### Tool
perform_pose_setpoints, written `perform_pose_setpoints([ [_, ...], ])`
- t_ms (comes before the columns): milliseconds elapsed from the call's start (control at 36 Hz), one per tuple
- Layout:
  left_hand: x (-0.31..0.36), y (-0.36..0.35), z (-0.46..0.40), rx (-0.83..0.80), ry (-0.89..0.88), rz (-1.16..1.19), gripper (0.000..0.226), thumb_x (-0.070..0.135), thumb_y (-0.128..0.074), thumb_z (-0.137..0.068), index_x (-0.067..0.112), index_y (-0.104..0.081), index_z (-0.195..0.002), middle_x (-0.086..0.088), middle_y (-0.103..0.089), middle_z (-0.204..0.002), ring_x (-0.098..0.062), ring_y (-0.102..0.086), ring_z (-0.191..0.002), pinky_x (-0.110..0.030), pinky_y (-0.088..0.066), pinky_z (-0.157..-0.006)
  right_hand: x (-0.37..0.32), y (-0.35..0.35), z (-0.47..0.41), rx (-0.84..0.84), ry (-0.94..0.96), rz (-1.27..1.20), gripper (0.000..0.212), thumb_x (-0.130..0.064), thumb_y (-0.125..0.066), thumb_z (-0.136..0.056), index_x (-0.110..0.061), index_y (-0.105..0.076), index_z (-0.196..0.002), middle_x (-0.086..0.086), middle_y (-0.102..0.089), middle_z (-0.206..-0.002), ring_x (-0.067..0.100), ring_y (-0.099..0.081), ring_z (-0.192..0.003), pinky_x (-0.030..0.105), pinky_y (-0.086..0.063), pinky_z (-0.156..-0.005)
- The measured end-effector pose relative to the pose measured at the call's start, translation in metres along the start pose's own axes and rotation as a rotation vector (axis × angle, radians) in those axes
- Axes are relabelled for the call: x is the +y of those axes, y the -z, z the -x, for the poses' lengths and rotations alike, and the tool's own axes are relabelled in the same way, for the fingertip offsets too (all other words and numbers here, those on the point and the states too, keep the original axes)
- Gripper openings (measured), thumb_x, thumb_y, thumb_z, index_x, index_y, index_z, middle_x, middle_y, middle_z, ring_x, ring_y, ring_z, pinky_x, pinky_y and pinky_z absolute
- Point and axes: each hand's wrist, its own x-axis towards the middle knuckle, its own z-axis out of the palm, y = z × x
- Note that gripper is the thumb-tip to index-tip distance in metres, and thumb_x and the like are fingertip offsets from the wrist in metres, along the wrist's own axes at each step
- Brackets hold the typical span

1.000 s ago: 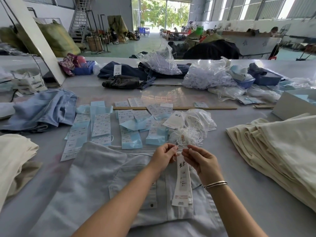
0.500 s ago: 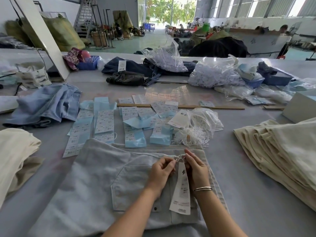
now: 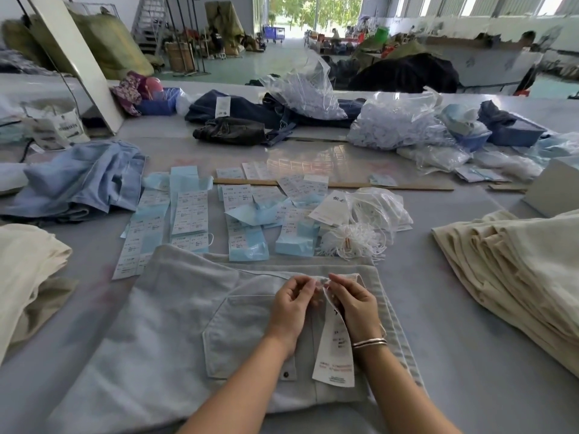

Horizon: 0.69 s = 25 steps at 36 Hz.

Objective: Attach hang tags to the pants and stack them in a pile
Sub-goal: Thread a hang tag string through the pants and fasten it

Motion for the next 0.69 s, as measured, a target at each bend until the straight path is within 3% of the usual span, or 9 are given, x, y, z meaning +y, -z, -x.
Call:
perform_pose_setpoints([
  [139,0.0012,0.0027,-0.0011,-0.002,0.029,0.093,0.006,0.013,-0.06,-0.092,0.012,-0.065,-0.089,-0.008,-0.072,-0.094,-0.009,-0.055,-0.065,-0.029,-0.051,-0.076,0.0035,-0.0024,0.0014,-0.019,0.075,0.157,0.021,0.009,-0.061,-0.085,-0.009,-0.072,-0.087,0.002,-0.075,-0.08,0.01,-0.069,-0.076,0.017,-0.054,-0.069],
  [389,-0.0003,-0.0015,0.0022,-0.038,-0.033,-0.178,0.01,0.013,-0.061,-0.093,0.012,-0.066,-0.085,0.004,-0.065,-0.065,-0.006,-0.057,-0.06,-0.019,-0.048,-0.062,0.0028,0.003,-0.0031,0.037,0.06,0.129,0.019,0.008,-0.06,-0.085,-0.006,-0.072,-0.09,-0.003,-0.072,-0.073,0.003,-0.059,-0.059,0.013,-0.049,-0.058],
  [694,-0.0018,-0.0025,0.001,-0.032,-0.06,-0.324,0.01,0.017,-0.061,-0.093,0.016,-0.068,-0.087,0.004,-0.066,-0.071,-0.004,-0.058,-0.064,-0.023,-0.05,-0.068,-0.0018,0.0013,0.0026,-0.017,0.059,0.081,0.022,0.01,-0.059,-0.085,-0.008,-0.073,-0.085,0.005,-0.075,-0.08,0.011,-0.07,-0.074,0.017,-0.054,-0.066],
])
